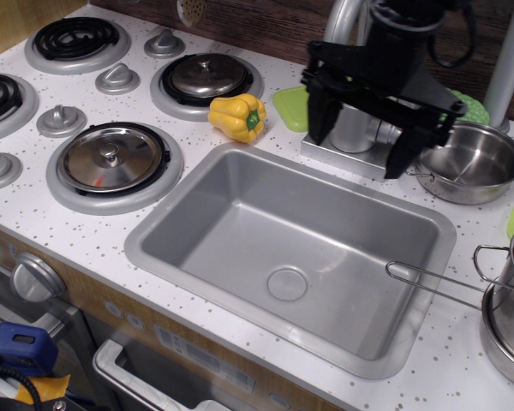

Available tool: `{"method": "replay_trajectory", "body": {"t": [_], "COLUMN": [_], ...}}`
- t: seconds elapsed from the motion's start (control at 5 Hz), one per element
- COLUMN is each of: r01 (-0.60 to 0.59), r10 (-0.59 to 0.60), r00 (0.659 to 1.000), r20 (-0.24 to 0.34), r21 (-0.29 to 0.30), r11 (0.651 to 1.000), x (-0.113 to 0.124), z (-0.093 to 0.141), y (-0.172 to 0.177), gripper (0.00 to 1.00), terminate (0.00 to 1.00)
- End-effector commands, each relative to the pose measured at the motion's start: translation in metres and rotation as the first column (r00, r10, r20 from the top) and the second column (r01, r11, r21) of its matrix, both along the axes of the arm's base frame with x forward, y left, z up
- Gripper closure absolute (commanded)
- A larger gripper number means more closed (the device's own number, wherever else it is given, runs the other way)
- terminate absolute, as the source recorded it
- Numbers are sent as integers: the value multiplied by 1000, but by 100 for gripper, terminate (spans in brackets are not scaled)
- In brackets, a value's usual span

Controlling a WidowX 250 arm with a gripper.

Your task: Turn faucet front to left

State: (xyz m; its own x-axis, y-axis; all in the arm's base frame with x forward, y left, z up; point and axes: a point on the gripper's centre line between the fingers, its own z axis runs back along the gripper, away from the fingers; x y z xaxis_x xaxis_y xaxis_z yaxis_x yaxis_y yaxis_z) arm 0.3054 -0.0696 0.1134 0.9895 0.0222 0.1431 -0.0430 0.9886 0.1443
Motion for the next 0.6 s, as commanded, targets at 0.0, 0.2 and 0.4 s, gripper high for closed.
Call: {"method": "replay_trajectory", "body": {"t": [0.0, 0.2, 0.4], "r01": [-3, -5, 5], "r10": [3, 4, -8], "r00": [995, 994, 993], "r20": [97, 113, 122], "r21": [-4, 8, 24], "r11": [1000, 1000, 1000], "x": [25, 42, 50], "z": [11, 16, 22], "y": [-14, -18, -12], "gripper": [0, 0, 0], "terminate": [0, 0, 0]}}
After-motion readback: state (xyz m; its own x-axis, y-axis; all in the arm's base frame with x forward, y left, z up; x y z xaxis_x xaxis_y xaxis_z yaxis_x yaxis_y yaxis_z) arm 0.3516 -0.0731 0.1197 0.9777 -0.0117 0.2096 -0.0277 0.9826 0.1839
